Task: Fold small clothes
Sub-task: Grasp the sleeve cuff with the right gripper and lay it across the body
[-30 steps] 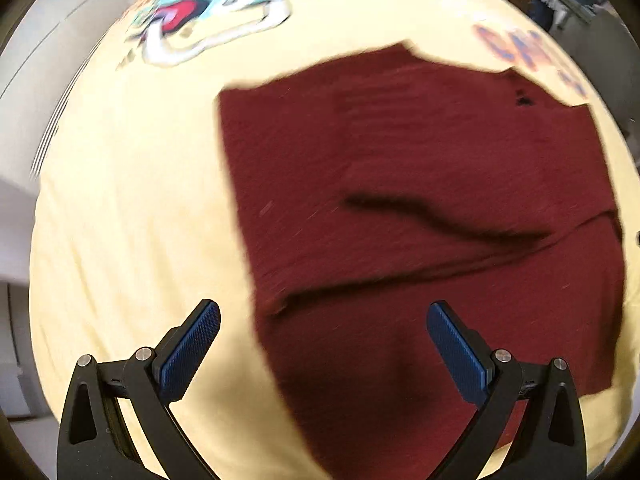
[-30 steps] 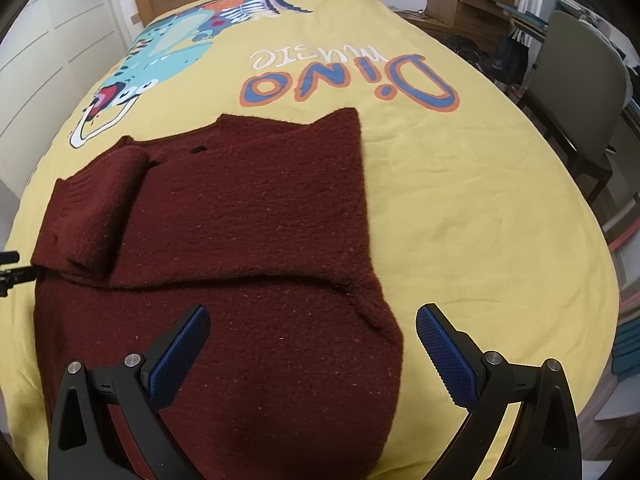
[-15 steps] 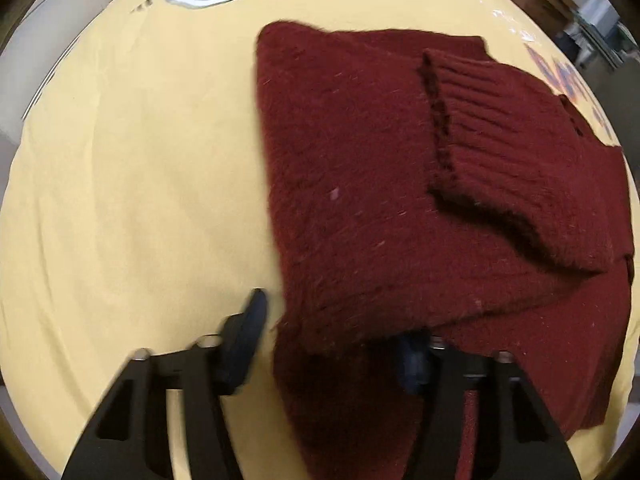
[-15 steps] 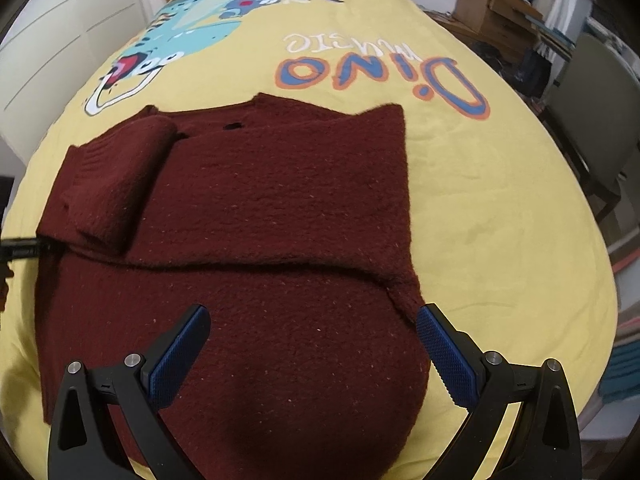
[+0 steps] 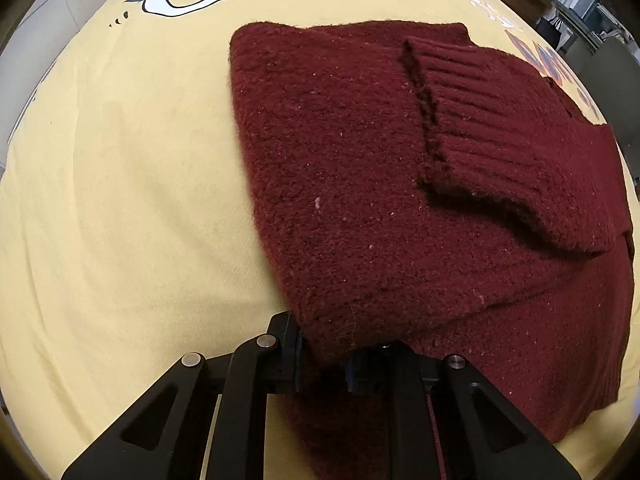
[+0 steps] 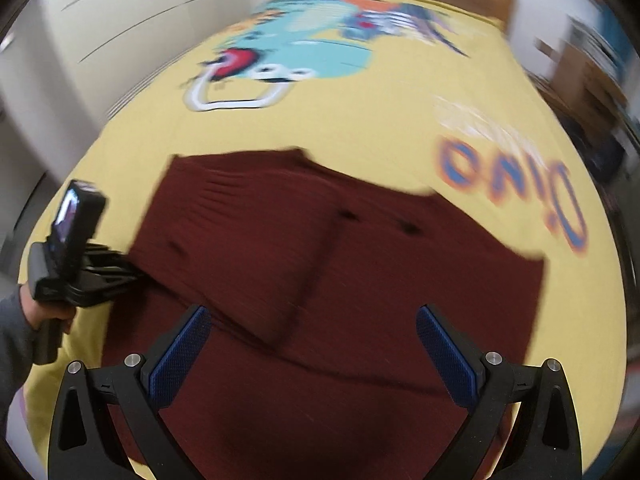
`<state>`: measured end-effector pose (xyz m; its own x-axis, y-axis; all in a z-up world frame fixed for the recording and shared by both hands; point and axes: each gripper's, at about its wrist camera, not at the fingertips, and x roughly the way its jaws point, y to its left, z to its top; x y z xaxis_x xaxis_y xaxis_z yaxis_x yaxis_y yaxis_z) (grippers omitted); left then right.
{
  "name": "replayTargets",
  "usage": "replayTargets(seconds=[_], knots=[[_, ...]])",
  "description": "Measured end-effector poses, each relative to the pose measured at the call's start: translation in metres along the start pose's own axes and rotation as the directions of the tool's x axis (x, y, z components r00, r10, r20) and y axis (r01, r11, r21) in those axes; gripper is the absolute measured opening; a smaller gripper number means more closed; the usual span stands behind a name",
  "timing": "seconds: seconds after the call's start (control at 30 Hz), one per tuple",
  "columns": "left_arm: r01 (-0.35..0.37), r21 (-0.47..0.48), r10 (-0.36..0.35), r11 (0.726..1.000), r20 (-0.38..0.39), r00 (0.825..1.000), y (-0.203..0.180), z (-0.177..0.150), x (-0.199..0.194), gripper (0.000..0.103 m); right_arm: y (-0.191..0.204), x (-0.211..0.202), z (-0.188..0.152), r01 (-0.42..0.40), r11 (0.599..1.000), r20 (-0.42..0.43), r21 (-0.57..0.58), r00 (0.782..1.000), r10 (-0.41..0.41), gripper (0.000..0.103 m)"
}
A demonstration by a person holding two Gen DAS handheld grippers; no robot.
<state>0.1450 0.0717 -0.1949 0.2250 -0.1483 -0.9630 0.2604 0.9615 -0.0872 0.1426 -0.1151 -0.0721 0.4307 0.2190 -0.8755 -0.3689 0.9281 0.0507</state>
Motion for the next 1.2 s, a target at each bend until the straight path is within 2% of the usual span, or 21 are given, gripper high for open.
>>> replayTargets(seconds=[0.13, 0.27, 0.4, 0.47, 0.57, 0.63, 0.7, 0.73, 0.77, 0.8, 1.0, 1.2], knots=[[-0.015, 0.014, 0.015, 1.000, -0.004, 1.000, 0.002, -0.004, 0.005, 0.013, 0.042, 0.033, 0.026, -0.037, 0.993, -0.044, -0.109, 0.999, 0.032, 0.103], [-0.018, 0.017, 0.018, 1.000, -0.013, 1.000, -0.001, 0.005, 0.007, 0.013, 0.069, 0.072, 0.036, -0.054, 0.978, -0.109, -0.200, 0.994, 0.033, 0.103], [-0.012, 0.008, 0.012, 1.000, -0.015, 1.000, -0.005, 0.011, 0.009, 0.013, 0.082, 0.100, 0.034, -0.110, 0.966, -0.183, -0.232, 0.981, 0.068, 0.102], [-0.009, 0.008, 0.009, 1.000, -0.015, 1.000, 0.001, 0.019, 0.006, 0.013, 0.085, 0.111, 0.032, -0.114, 0.967, -0.214, -0.227, 0.975, 0.064, 0.101], [0.000, 0.002, 0.000, 1.000, -0.018, 1.000, 0.011, 0.020, 0.002, 0.013, 0.080, 0.123, 0.031, -0.113, 0.975, -0.243, -0.189, 0.968, 0.066, 0.094], [0.003, -0.001, -0.003, 1.000, -0.017, 1.000, 0.021, 0.016, -0.006, 0.013, 0.074, 0.127, 0.031, -0.098, 0.981, -0.251, -0.170, 0.967, 0.053, 0.084], [0.000, 0.004, 0.000, 1.000, -0.017, 1.000, 0.021, 0.018, -0.008, 0.013, 0.069, 0.127, 0.031, -0.055, 0.983, -0.248, -0.178, 0.969, 0.010, 0.054], [0.000, 0.005, 0.000, 1.000, -0.017, 1.000, 0.022, 0.018, -0.008, 0.013, 0.065, 0.125, 0.032, -0.051, 0.984, -0.240, -0.171, 0.971, 0.009, 0.048], [0.002, 0.003, -0.002, 1.000, -0.017, 1.000, 0.023, 0.019, -0.009, 0.013, 0.062, 0.123, 0.032, -0.053, 0.986, -0.237, -0.157, 0.971, 0.015, 0.031], [0.004, 0.000, -0.004, 1.000, -0.016, 1.000, 0.023, 0.019, -0.008, 0.013, 0.056, 0.120, 0.033, -0.050, 0.990, -0.233, -0.135, 0.972, 0.017, 0.021], [-0.003, 0.008, 0.003, 1.000, -0.015, 1.000, 0.022, 0.017, -0.008, 0.013, 0.011, 0.090, 0.034, -0.076, 0.997, -0.176, 0.029, 0.981, 0.080, 0.019], [-0.014, 0.011, 0.014, 1.000, -0.018, 1.000, 0.022, 0.018, -0.010, 0.013, -0.027, 0.063, 0.023, -0.034, 0.992, -0.137, 0.123, 0.989, 0.051, 0.019]])
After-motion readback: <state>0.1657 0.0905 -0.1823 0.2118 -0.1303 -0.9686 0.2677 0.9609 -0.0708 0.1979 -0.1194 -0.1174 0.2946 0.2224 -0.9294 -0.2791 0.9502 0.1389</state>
